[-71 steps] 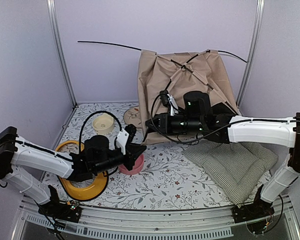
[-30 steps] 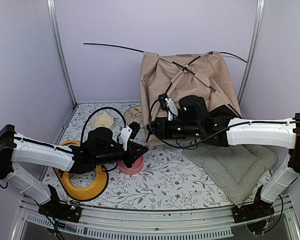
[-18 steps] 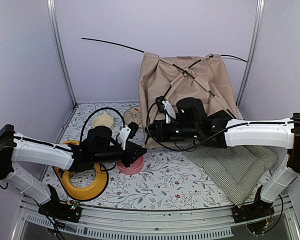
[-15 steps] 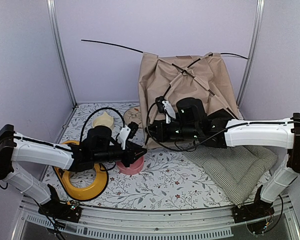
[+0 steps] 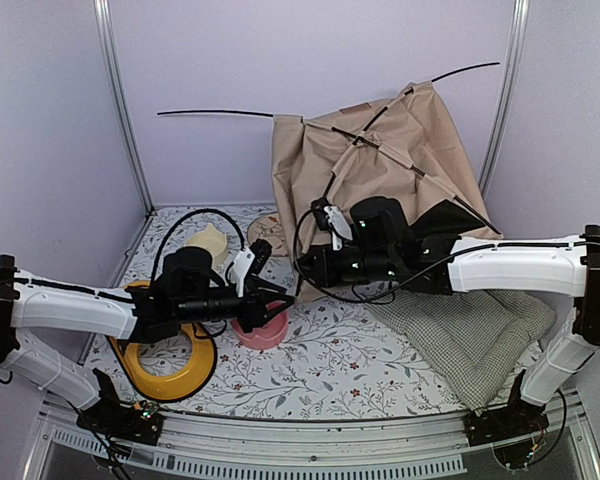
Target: Set up the pet tent
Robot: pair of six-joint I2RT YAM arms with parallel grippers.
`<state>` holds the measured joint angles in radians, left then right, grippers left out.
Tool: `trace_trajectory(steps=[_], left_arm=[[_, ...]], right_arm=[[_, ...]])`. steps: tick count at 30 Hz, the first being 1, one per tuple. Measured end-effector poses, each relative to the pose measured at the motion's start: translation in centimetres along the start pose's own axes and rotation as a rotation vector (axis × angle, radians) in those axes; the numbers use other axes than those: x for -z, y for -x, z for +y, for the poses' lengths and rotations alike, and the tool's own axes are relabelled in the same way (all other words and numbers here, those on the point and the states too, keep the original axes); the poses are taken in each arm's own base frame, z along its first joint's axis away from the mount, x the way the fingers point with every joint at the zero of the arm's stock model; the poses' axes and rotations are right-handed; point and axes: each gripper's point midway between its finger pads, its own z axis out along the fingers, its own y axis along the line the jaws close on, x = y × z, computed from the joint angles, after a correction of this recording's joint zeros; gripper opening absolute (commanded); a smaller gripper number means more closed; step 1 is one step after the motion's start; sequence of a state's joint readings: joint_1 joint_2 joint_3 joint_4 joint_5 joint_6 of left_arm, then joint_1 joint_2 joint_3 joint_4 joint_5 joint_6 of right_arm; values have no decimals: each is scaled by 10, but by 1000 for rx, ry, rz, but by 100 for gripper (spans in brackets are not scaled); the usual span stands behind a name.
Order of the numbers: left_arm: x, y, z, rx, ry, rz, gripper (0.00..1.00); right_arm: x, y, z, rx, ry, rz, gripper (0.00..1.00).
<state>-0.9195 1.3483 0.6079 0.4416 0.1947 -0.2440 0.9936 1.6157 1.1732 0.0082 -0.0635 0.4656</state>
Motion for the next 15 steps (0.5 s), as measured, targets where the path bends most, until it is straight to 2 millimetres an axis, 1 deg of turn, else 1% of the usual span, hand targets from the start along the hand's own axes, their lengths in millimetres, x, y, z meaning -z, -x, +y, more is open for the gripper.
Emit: trace_trajectory(steps=[4, 9, 11, 15], left_arm=[[1, 0, -1, -10, -7, -2, 26], [1, -1, -2, -9, -12, 2, 25], [0, -2, -1, -9, -13, 4, 24], [-3, -7, 1, -4, -8, 14, 20]], right_arm=[[-1, 4, 4, 0, 11, 1, 0], [0, 13, 11, 1, 30, -11, 0], [1, 15, 13, 2, 33, -15, 0], [1, 16, 13, 2, 33, -12, 0]])
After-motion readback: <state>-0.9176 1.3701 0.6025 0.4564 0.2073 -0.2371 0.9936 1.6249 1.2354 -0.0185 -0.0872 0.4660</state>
